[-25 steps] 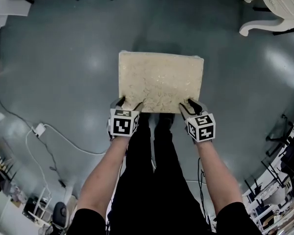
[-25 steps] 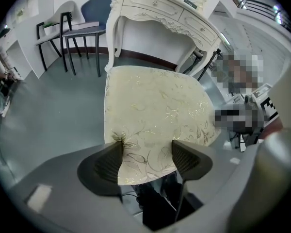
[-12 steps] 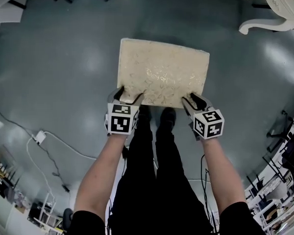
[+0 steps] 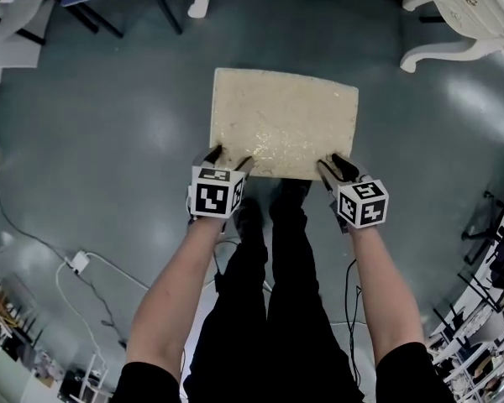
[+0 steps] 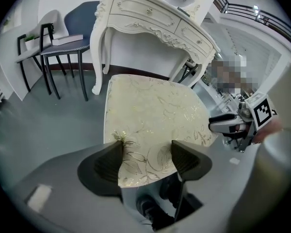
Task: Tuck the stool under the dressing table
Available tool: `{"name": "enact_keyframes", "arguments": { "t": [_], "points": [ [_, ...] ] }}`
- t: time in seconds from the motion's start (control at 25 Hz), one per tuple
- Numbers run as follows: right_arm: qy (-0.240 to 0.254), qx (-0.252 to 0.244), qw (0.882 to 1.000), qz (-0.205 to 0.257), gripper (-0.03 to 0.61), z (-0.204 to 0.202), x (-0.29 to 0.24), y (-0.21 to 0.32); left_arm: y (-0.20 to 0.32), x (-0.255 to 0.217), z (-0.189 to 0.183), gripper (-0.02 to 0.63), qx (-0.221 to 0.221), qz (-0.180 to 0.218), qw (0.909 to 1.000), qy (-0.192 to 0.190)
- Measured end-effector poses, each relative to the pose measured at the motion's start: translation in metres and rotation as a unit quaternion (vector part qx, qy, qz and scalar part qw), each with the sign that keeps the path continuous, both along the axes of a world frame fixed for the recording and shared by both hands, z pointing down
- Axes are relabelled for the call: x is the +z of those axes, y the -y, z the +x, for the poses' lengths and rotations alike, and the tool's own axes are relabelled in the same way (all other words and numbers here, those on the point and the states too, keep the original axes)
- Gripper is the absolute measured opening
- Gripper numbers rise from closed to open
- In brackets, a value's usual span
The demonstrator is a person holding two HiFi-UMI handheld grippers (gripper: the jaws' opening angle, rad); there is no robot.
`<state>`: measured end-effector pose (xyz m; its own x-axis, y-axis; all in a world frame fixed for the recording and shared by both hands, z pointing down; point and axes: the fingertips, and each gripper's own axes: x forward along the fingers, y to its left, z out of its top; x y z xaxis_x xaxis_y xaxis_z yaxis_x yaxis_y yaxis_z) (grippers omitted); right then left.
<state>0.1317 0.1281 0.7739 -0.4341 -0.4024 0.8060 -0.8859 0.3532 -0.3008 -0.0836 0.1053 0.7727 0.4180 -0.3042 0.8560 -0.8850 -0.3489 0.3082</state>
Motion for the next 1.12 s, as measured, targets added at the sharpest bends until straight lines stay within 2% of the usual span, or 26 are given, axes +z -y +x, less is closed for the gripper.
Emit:
{"name": "enact_keyframes", "arguments": {
  "t": [0.36,0.68,0.84,0.96,1.12],
  "points": [
    [0.018,-0.013,0.999,0.025,0.167,0.015,-0.005,0.053,0.052,-0.004,0.015,0.334,-0.006,0.012,0.9998,0.012],
    [0.023,-0.04,0.999,0.001,0.163,0.027,-0.006,0.099,0.102,-0.004,0.027,0.334,-0.001,0.006,0.9998,0.019],
    [0.018,-0.065,0.998,-0.02,0.158,0.035,-0.005,0.116,0.123,-0.002,0.035,0.334,0.001,-0.01,0.9995,0.03],
    [0.007,-0.09,0.996,-0.018,0.153,0.041,-0.007,0.129,0.136,-0.003,0.042,0.334,-0.001,-0.016,0.9993,0.034],
    [0.001,-0.089,0.996,-0.01,0.152,0.054,-0.007,0.152,0.159,-0.004,0.053,0.334,0.0,-0.007,0.9996,0.028]
  ]
}}
